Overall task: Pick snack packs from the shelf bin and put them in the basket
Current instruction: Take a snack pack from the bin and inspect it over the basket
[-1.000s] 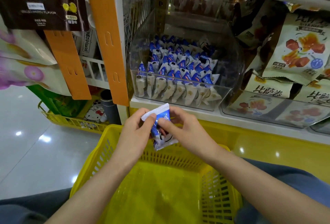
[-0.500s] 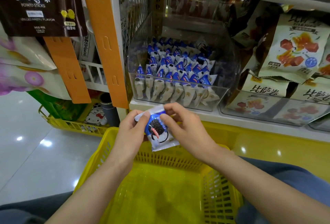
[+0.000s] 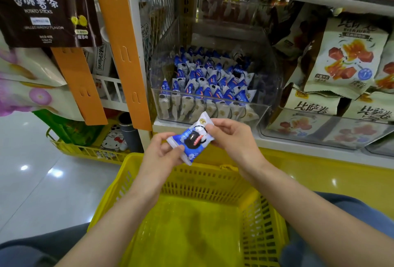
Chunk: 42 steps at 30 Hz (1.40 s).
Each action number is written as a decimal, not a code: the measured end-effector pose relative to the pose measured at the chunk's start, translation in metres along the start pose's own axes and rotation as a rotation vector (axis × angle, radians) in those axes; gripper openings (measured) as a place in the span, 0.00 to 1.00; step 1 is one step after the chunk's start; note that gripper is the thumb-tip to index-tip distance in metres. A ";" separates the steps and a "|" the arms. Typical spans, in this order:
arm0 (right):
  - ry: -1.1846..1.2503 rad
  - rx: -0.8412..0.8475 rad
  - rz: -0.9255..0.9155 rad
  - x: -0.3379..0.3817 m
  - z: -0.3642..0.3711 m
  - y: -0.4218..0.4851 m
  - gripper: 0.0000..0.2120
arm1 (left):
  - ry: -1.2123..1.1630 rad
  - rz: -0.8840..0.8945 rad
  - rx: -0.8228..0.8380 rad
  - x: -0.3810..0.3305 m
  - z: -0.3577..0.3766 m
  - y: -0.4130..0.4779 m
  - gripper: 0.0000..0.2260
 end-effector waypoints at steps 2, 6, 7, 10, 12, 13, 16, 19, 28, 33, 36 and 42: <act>-0.178 -0.030 -0.101 0.011 -0.005 0.001 0.06 | 0.277 0.066 0.009 -0.005 0.002 -0.002 0.16; -0.644 0.015 -0.293 0.027 0.010 -0.006 0.07 | 0.588 0.238 -0.034 -0.024 0.006 -0.008 0.21; -0.678 0.053 -0.310 0.026 0.016 -0.008 0.07 | 0.520 0.233 -0.017 -0.024 0.006 -0.008 0.17; -0.681 0.155 -0.321 0.023 0.031 -0.014 0.05 | 0.397 0.261 0.004 -0.029 0.007 -0.007 0.05; -0.623 0.122 -0.298 0.023 0.029 -0.012 0.04 | 0.380 0.279 -0.039 -0.031 0.002 -0.007 0.05; -0.595 0.082 -0.284 0.023 0.025 -0.010 0.05 | 0.367 0.274 -0.066 -0.031 -0.002 -0.007 0.06; -0.552 0.055 -0.239 0.023 0.020 -0.005 0.03 | 0.344 0.238 -0.114 -0.028 -0.009 -0.006 0.06; -0.553 0.084 -0.267 0.025 0.024 -0.006 0.05 | 0.352 0.208 -0.112 -0.027 -0.009 -0.006 0.06; -1.019 0.041 -0.644 0.048 0.047 -0.025 0.04 | 0.214 0.113 -0.057 -0.025 -0.010 -0.005 0.07; -0.677 0.161 -0.260 0.022 0.040 -0.008 0.08 | 0.145 0.135 -0.171 -0.026 -0.024 -0.005 0.08; -0.505 0.279 -0.161 0.015 0.047 -0.005 0.06 | 0.069 0.119 -0.230 -0.024 -0.032 -0.004 0.08; -0.156 0.264 0.049 0.003 0.041 -0.003 0.02 | -0.056 0.071 -0.184 -0.021 -0.024 -0.005 0.07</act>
Point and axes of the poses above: each hand's wrist, its own y-axis towards the middle knuckle, its own z-axis out of the palm, x = y × z, the point moved 8 cm from there along y, towards the middle knuckle, and after that the axes turned 7 degrees about x, right-handed, at the moved point
